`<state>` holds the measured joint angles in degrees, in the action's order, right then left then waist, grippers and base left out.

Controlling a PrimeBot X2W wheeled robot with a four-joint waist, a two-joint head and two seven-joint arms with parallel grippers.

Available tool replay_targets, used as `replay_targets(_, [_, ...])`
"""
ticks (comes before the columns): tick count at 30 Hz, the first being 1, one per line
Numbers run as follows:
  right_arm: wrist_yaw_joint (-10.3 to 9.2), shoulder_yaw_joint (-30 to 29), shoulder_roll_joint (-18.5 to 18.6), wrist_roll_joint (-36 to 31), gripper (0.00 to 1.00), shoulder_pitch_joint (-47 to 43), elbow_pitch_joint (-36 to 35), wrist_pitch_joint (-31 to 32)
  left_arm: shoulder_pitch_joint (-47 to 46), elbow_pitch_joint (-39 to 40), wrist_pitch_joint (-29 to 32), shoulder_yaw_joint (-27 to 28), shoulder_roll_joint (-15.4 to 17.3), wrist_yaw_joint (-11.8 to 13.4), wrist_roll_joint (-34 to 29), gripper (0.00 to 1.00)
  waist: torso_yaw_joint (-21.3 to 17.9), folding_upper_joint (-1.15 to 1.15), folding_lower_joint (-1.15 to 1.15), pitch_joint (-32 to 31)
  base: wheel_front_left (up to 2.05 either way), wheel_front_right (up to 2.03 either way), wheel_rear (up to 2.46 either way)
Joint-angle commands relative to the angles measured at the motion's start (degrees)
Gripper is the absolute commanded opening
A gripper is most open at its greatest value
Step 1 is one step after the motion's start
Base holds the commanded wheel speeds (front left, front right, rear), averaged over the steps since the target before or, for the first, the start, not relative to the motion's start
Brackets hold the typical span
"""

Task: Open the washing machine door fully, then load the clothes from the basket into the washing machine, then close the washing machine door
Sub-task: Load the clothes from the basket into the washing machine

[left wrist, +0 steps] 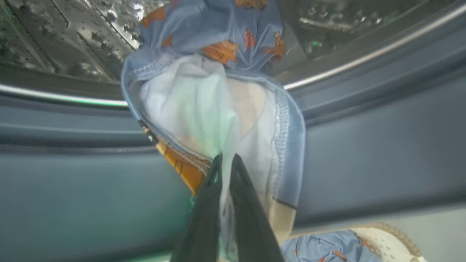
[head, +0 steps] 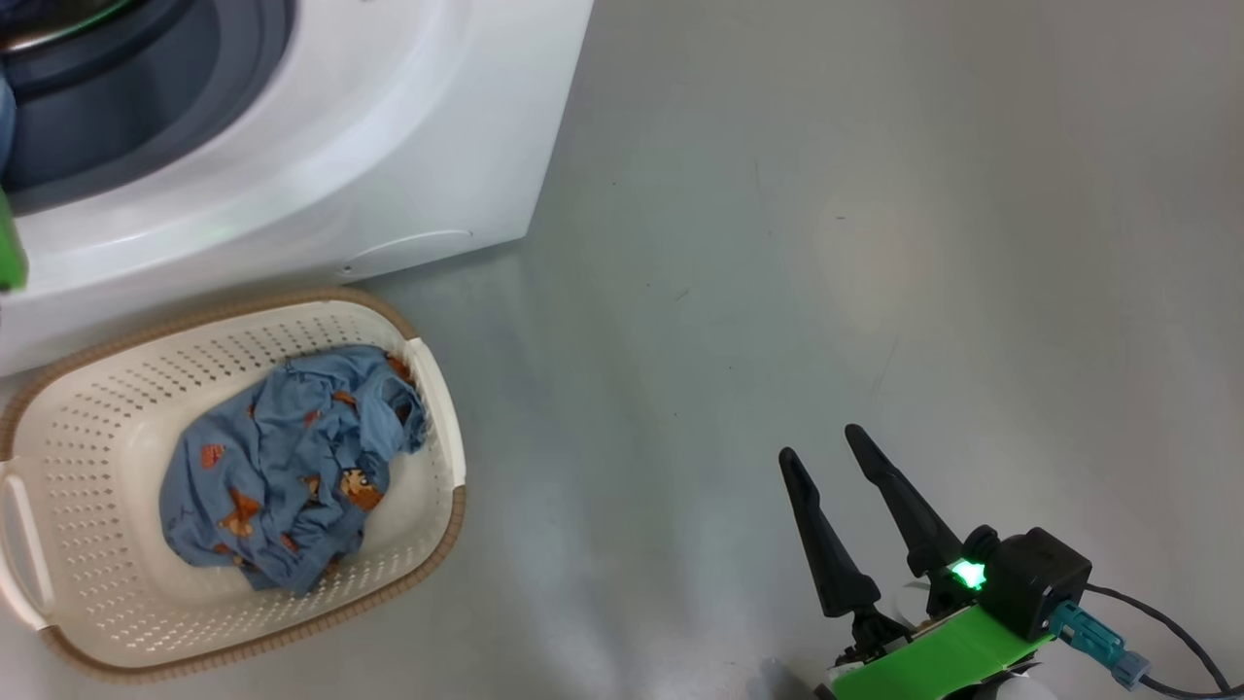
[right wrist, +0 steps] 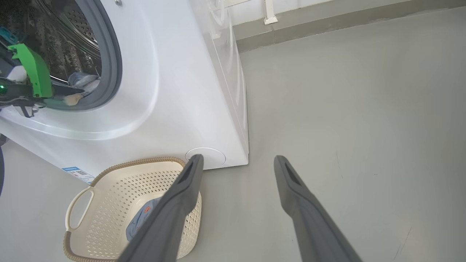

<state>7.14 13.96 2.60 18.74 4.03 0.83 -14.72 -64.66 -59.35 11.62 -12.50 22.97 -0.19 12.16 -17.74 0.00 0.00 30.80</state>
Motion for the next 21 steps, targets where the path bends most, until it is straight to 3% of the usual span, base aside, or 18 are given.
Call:
replay_targets(1, [0.35, 1.3, 0.3, 0.8, 1.00, -0.4, -1.3, -0.3, -2.3, 1.5, -2.2, 1.6, 2.0, 0.6, 0.9, 0.00, -0.1, 0.00, 0.00, 0.1, 0.00, 0.00, 0.00])
replay_targets(4, [0.35, 1.6, 0.3, 1.0, 1.00, -0.3, -1.6, -0.3, -4.0, 2.9, -10.3, 4.7, 1.2, 2.1, 3.5, 0.00, -0.7, 0.00, 0.00, 0.6, 0.00, 0.00, 0.00])
replay_targets(8, [0.35, 3.4, 0.3, 1.5, 1.00, -0.6, -1.8, -0.3, -5.1, 1.6, -16.7, 6.4, 3.1, 2.6, 4.4, 0.00, -2.9, 0.00, 0.00, 1.2, 0.00, 0.00, 0.00])
replay_targets(21, [0.35, 6.0, 0.3, 3.1, 1.00, -4.0, -3.7, -0.3, -14.0, -1.6, -24.7, 8.1, 10.4, 2.9, 4.7, 0.00, -10.4, 0.00, 0.00, 7.0, 0.00, 0.00, 0.00])
